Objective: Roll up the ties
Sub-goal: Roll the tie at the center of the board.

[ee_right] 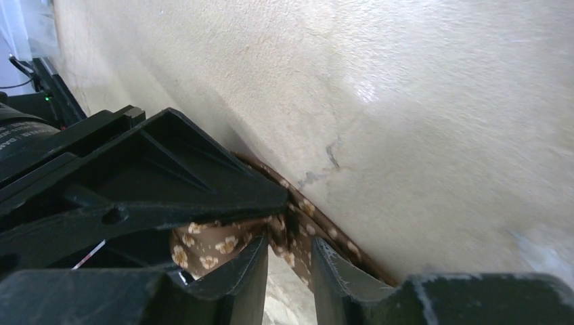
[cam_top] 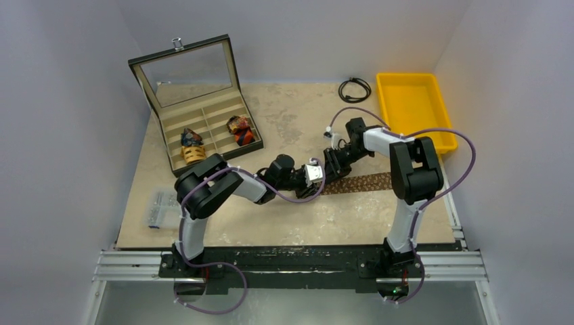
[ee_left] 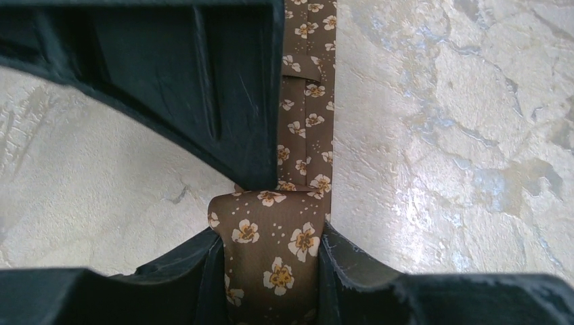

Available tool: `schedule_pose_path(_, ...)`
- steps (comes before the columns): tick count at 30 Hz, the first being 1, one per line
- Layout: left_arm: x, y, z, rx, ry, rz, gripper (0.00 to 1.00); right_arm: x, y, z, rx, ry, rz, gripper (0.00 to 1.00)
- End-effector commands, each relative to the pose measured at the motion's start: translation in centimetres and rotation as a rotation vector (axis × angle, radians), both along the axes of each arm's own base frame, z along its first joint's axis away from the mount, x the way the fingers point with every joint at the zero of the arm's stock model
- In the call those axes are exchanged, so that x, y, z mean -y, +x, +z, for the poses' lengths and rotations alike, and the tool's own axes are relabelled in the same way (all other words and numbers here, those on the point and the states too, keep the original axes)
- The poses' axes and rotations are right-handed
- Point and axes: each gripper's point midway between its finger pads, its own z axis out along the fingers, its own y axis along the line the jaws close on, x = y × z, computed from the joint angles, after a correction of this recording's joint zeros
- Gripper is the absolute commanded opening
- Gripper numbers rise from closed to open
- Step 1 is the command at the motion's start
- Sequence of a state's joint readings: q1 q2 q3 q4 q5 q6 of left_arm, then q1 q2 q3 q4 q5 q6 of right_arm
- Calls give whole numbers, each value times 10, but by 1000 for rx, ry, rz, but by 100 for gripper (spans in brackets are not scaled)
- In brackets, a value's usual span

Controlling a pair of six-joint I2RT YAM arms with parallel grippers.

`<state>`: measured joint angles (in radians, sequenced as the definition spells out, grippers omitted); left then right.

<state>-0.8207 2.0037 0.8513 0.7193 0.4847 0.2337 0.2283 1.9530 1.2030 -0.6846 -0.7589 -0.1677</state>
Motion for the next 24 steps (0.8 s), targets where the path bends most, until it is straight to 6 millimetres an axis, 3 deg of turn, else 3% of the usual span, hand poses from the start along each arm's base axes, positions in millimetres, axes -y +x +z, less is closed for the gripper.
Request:
schedule_pose_path(1, -45, -24, -64, -102, 270, -7, 18, 14, 10, 42, 63, 25, -13, 33)
schedule_pose_path(6, -46, -20, -65, -98, 315, -11, 18, 5, -4, 67, 13, 130, -31, 50)
schedule_pose_path(8, -46, -20, -64, -92, 318, -19, 18, -2, -5, 69, -9, 163, -52, 51)
schedule_pose_path(18, -44, -19, -60, -79, 331, -38, 19, -20, -7, 50, -81, 196, -29, 44)
schedule_pose_path(24, -45, -20, -61, -83, 336, -49, 19, -15, -11, 35, -87, 151, -13, 26)
